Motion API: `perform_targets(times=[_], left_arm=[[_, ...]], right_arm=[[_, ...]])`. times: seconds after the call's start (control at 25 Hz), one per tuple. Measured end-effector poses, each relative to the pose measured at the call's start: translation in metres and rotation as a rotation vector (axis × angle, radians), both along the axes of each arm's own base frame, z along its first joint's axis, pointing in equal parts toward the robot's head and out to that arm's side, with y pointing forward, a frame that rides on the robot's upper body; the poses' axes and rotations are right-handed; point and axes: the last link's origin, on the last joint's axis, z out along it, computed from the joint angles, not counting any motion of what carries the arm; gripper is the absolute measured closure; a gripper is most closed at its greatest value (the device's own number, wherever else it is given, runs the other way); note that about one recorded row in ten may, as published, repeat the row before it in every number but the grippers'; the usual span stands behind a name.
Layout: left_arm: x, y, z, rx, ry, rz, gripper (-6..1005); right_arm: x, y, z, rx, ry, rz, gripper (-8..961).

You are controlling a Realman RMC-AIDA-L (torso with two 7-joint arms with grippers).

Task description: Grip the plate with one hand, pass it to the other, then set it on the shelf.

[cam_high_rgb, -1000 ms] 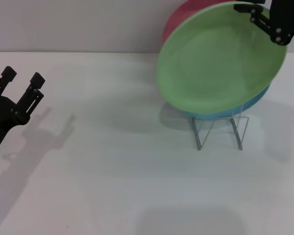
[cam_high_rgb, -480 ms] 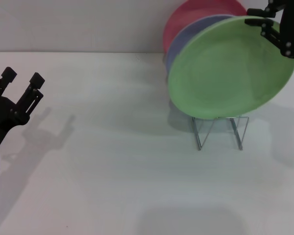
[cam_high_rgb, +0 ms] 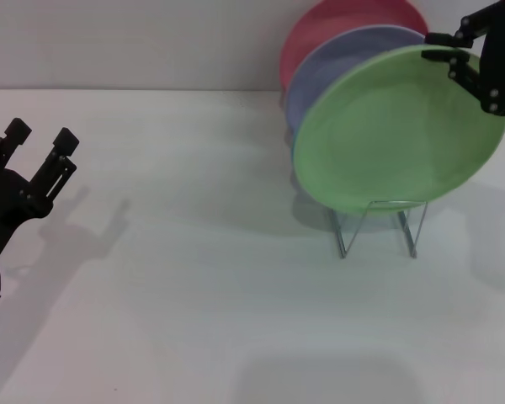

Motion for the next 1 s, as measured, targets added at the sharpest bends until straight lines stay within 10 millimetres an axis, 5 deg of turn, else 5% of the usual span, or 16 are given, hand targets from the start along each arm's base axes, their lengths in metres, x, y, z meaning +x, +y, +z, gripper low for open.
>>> perform_targets(times=[0.44,0.88,1.0], left_arm=[[0.001,0.001,0.000,-0.001,-0.002,-0.003,266],[-0.001,0.001,0.000,-0.001,-0.002,0.006,266],[-0.001,0.002,0.000,0.000,-0.002,0.006,266]], right_arm=[[-0.003,0.000,-0.010,-0.037,0.044,0.028,911],[-0.006,0.005,-0.008,-0.022,0.108,0.053,512],[-0.005,0.007,-0.003,0.002,0.172,0.055,489]])
